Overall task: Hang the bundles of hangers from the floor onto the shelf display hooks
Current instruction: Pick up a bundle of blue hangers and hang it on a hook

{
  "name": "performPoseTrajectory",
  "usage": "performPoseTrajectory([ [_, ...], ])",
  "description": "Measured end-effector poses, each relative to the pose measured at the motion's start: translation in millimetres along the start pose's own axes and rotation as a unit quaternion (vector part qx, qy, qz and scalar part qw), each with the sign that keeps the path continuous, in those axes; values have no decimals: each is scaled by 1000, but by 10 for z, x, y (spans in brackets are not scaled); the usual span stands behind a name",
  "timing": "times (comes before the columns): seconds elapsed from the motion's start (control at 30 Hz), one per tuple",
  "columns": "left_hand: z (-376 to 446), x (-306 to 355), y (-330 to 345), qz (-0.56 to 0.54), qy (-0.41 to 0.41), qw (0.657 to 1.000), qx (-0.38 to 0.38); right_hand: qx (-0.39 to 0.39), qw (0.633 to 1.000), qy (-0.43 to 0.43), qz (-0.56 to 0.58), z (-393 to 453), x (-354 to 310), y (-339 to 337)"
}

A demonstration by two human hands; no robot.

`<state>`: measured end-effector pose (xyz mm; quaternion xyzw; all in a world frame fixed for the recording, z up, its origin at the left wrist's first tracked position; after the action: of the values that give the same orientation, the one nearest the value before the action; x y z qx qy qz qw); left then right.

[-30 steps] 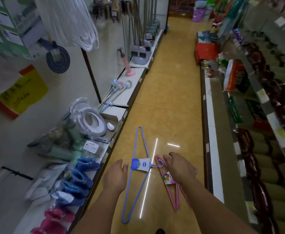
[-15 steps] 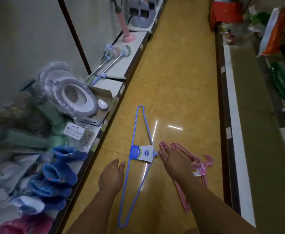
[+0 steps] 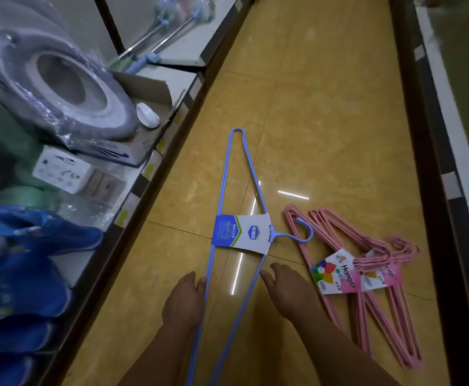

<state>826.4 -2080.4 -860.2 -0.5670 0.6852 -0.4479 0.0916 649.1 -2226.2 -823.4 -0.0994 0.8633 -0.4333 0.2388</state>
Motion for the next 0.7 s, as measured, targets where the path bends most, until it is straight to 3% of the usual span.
performPoseTrajectory([
  [0.17, 262, -208, 447, -27, 5, 999, -27, -38, 997, 40, 59, 230, 127, 574],
  [0.37, 399, -452, 797, -23, -10, 998, -51, -79, 960, 113, 244, 476, 190, 1226],
  [0.57, 442, -479, 947, -28, -14, 998, -48, -27, 871, 200, 449, 633, 217, 1419],
  [0.7, 446, -438, 967, -24, -20, 997, -75, 42, 784, 255, 564, 669, 222, 1349],
])
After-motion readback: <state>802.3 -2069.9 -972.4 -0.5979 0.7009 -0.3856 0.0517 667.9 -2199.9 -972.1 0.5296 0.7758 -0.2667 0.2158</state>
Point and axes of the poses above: each hand's wrist, its own z-axis towards the middle knuckle, its own y-axis out of the palm, x = y × z, the point moved 9 cm from there along z, towards the middle knuckle, and after that the axes turned 3 degrees about -y, right-handed, at the moved point
